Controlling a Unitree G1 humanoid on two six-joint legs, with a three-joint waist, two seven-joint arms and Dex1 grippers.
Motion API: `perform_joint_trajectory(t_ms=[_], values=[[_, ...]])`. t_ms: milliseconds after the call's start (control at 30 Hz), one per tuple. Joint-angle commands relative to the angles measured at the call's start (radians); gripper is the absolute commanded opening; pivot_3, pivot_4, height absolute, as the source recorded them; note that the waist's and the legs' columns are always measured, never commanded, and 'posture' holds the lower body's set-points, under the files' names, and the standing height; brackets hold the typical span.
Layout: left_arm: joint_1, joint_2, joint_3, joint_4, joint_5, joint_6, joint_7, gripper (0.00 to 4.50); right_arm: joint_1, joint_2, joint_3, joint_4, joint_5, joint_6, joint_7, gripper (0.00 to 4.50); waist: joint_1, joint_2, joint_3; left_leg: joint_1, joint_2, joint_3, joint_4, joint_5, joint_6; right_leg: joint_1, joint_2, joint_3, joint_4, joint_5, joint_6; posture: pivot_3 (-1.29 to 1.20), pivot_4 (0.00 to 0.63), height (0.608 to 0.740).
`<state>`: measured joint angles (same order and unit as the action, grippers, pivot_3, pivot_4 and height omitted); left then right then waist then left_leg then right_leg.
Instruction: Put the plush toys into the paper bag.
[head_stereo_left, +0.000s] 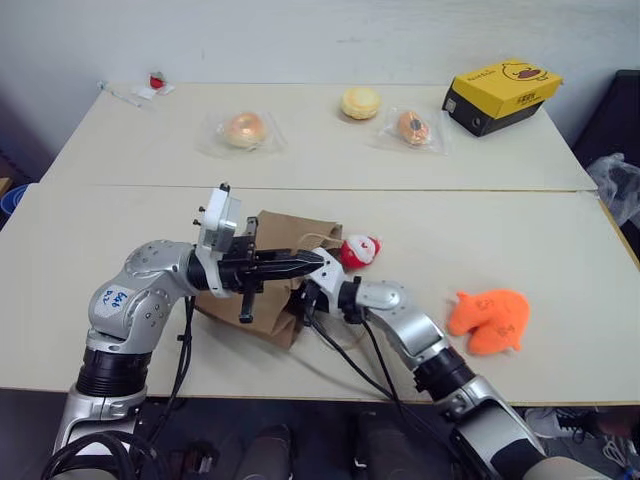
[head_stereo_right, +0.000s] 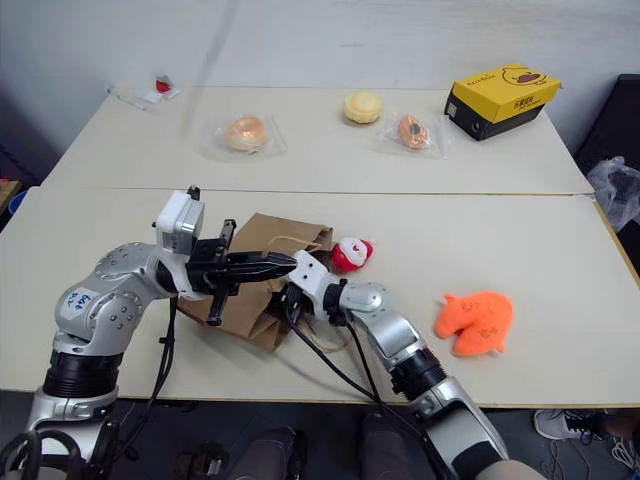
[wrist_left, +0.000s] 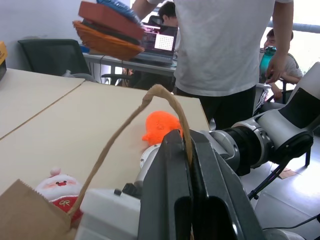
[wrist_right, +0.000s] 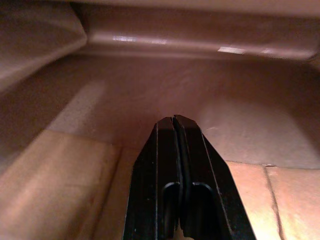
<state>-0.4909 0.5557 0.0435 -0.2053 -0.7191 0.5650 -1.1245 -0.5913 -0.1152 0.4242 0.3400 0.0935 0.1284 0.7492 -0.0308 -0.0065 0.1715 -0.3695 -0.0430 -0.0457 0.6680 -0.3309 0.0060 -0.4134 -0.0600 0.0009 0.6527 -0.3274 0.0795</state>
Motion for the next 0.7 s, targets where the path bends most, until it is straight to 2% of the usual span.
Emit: perform_joint_trajectory(t_ms=[33,333,700], values=[[-0.008,0.019,0.061,-0.026,-0.023,-0.014,0.021,0.00,-0.003,0.011,-0.002,0.060,-0.031,-0.033,0.007,0.03,0.000,0.000,0.000,0.000,0.000,0.000,0.000,0.000,0.000,0.000,0.000,0.000,0.000,0.000,0.000,0.00,0.150,0.740],[-0.016,0.069,0.222,-0.010,-0.100,0.037,0.109,0.00,0.032,0.001,-0.023,0.068,-0.047,-0.068,0.010,0.03,0.000,0.000,0.000,0.001,0.000,0.000,0.000,0.001,-0.001,0.000,0.000,0.000,0.001,0.000,0.000,0.00,0.150,0.740],[-0.034,0.088,0.284,-0.006,-0.162,0.059,0.196,0.00,0.031,0.001,-0.025,0.060,-0.071,-0.021,0.003,0.03,0.001,-0.001,0.000,0.001,0.000,0.000,0.000,0.001,-0.001,0.001,0.000,0.001,0.001,0.000,0.000,0.00,0.150,0.740]])
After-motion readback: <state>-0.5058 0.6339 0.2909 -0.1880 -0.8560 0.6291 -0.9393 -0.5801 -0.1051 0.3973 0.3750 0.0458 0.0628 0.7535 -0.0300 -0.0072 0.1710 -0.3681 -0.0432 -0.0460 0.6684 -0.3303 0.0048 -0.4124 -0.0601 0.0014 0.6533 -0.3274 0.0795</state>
